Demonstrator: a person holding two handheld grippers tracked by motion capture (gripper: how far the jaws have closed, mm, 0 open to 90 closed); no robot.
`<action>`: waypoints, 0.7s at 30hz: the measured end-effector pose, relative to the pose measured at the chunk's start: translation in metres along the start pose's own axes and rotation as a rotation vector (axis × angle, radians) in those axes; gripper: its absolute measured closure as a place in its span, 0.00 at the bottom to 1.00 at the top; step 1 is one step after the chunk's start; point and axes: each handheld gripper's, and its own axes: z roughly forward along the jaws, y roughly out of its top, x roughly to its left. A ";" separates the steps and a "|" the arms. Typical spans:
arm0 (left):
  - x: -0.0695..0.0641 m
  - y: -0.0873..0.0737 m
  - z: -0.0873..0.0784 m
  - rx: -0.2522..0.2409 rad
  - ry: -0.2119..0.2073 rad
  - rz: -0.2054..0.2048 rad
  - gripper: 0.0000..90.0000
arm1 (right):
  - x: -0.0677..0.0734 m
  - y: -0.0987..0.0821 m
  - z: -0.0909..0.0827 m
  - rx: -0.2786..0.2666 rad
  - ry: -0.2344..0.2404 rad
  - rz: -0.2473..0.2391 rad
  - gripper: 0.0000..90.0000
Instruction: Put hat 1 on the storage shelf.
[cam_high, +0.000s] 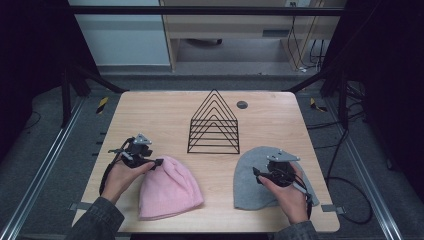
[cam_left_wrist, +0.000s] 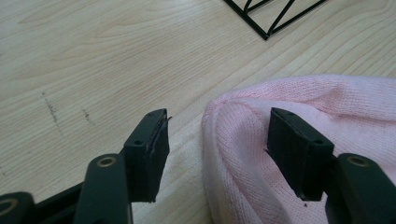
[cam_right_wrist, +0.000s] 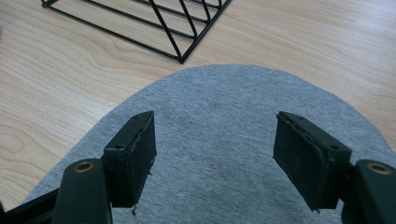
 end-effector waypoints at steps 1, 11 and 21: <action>0.000 -0.001 0.003 0.007 -0.004 -0.004 0.44 | 0.000 0.000 0.000 0.002 0.001 -0.001 0.33; -0.004 -0.007 0.014 0.045 -0.030 -0.011 0.51 | 0.002 0.000 0.001 0.006 0.005 0.000 0.32; -0.007 -0.007 0.018 0.062 -0.063 0.005 0.70 | 0.002 0.001 0.001 0.000 0.008 0.004 0.31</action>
